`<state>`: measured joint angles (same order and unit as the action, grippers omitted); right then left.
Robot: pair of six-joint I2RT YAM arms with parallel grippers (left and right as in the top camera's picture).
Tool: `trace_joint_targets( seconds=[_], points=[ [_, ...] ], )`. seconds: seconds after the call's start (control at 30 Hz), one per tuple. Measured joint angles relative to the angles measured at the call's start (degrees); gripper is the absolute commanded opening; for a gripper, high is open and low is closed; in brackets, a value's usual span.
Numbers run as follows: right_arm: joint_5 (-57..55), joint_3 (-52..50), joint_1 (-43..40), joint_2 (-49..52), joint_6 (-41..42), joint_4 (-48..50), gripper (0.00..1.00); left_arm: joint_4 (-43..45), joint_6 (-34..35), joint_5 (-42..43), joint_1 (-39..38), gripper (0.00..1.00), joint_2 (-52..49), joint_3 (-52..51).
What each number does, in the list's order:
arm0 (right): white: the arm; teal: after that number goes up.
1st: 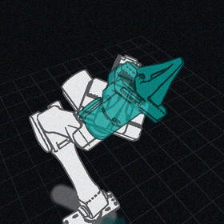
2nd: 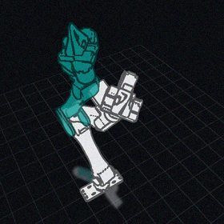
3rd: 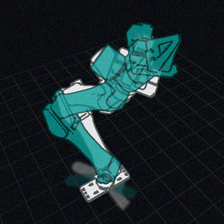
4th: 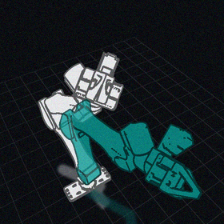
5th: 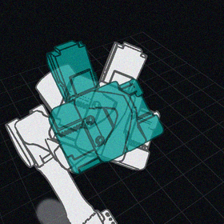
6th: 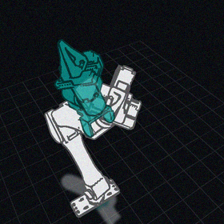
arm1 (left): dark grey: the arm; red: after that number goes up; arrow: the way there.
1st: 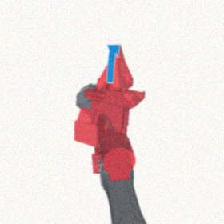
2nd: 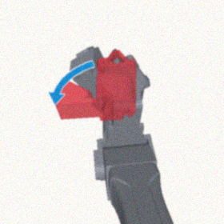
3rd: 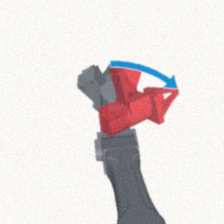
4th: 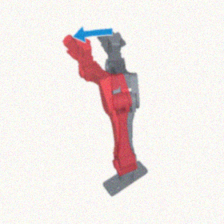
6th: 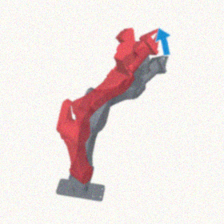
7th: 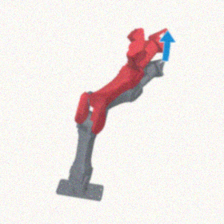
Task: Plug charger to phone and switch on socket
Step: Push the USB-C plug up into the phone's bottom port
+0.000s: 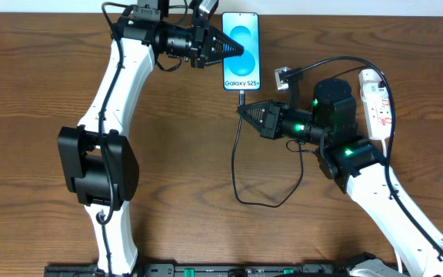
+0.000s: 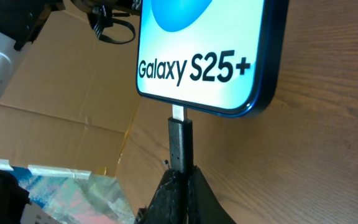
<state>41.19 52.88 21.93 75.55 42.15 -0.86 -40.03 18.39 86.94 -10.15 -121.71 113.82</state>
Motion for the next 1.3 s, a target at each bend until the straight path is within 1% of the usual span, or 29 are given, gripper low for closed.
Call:
trace_joint_targets(
  seconds=[0.87,1.07,1.1,1.13,1.2,1.23,1.3],
  points=[
    [-0.8,0.0,0.0,0.0,1.9,1.2,0.01,0.0,-0.5,0.0,0.0,0.07,0.0,0.0],
    [-0.8,0.0,0.0,0.0,1.9,3.0,0.01,0.0,-0.4,0.1,0.2,0.07,0.0,0.0],
    [-0.7,0.0,0.0,0.0,1.9,3.3,0.02,0.0,-0.4,0.2,0.3,0.07,0.0,0.0],
    [-0.7,-0.1,0.0,0.0,1.9,3.3,0.10,0.0,-0.4,0.2,0.3,0.07,0.0,0.0],
    [-0.7,-0.1,0.0,0.0,2.0,3.4,0.15,0.0,-0.4,0.2,0.3,0.07,0.0,0.0],
    [-0.5,-0.1,0.0,0.0,2.0,3.6,0.19,0.0,-0.4,0.2,0.3,0.07,0.0,0.0],
    [-0.5,-0.1,0.0,0.0,1.8,3.6,0.40,0.0,-0.5,0.1,0.3,0.07,0.0,0.0]
  ],
)
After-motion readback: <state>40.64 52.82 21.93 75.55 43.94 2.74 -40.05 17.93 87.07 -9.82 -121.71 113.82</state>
